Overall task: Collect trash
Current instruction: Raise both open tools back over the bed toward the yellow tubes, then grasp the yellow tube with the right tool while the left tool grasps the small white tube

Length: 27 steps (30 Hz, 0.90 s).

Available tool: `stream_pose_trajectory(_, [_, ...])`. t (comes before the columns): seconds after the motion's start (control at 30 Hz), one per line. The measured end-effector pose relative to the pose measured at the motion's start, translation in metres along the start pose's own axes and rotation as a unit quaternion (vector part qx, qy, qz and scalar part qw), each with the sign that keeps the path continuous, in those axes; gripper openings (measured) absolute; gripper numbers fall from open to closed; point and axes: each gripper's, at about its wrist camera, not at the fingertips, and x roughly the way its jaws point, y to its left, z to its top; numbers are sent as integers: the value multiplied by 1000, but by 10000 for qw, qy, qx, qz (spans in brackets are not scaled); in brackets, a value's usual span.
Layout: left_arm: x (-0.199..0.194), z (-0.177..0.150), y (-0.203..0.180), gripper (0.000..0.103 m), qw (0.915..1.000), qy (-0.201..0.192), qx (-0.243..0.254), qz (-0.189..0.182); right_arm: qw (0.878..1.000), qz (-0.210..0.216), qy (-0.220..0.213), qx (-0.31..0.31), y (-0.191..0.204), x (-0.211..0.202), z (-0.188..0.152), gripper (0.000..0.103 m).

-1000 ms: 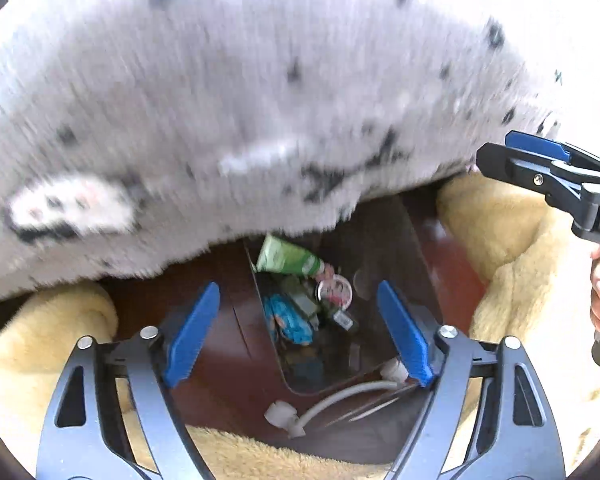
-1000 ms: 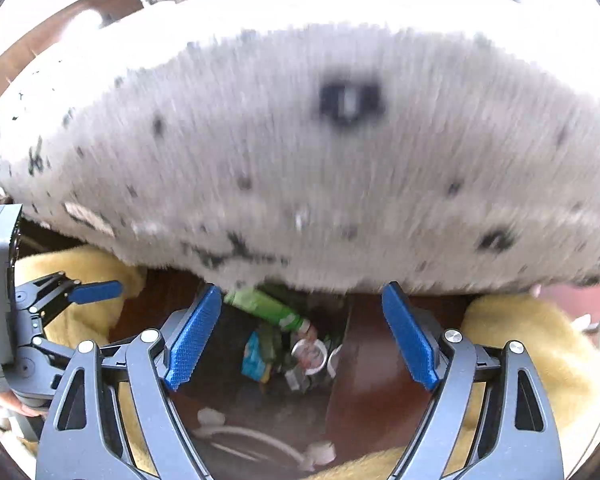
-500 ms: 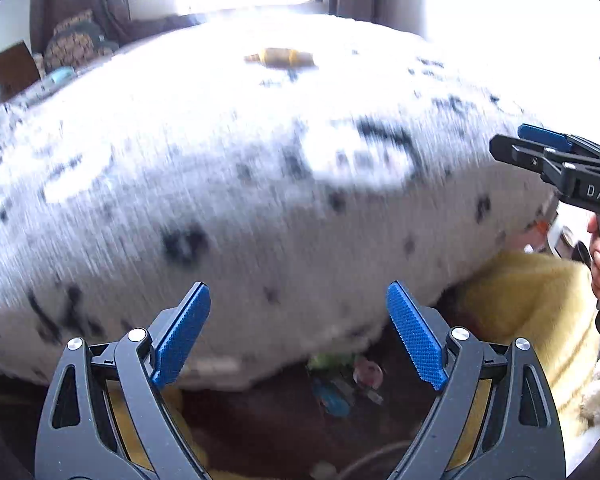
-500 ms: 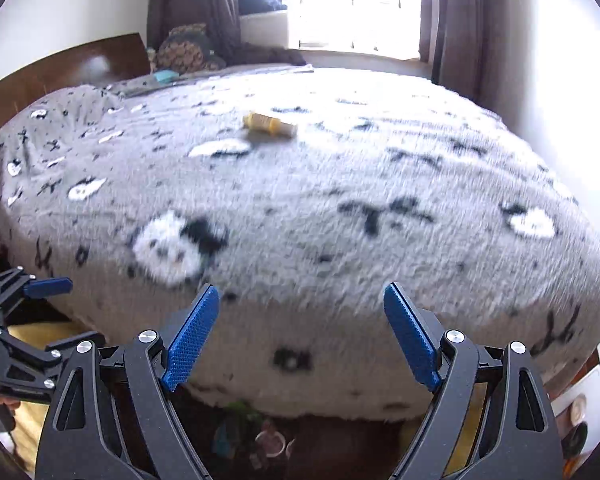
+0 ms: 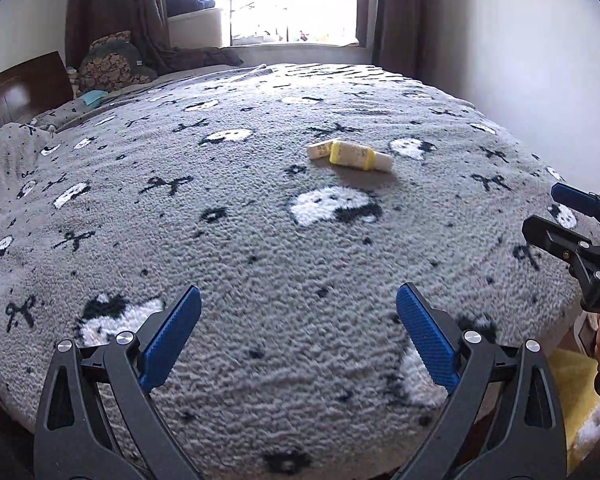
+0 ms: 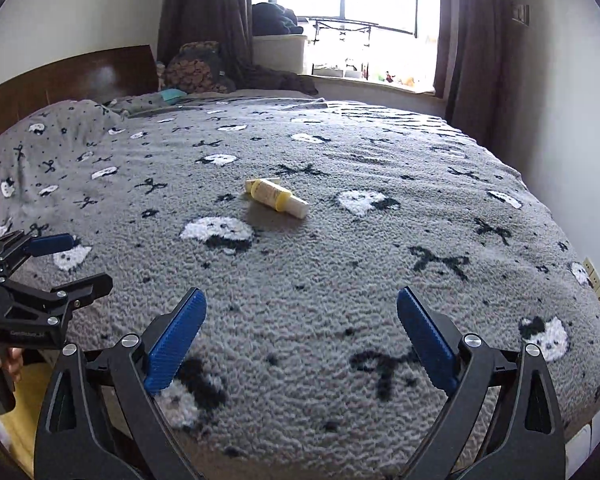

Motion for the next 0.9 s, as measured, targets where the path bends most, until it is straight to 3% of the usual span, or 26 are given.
stream_pose_trajectory(0.33, [51, 31, 34, 93, 9985, 273, -471, -55, 9993, 13, 361, -22, -4, 87, 56, 96])
stream_pose_trajectory(0.8, [96, 39, 48, 93, 9974, 552, -460, -27, 9949, 144, 947, -311, 18, 202, 91, 96])
stream_pose_trajectory(0.87, [100, 44, 47, 93, 9975, 563, -433, -14, 9933, 325, 1079, -256, 17, 212, 92, 93])
stream_pose_trajectory(0.9, [102, 46, 46, 93, 9975, 566, -418, -5, 9921, 425, 1155, -225, 16, 216, 91, 80])
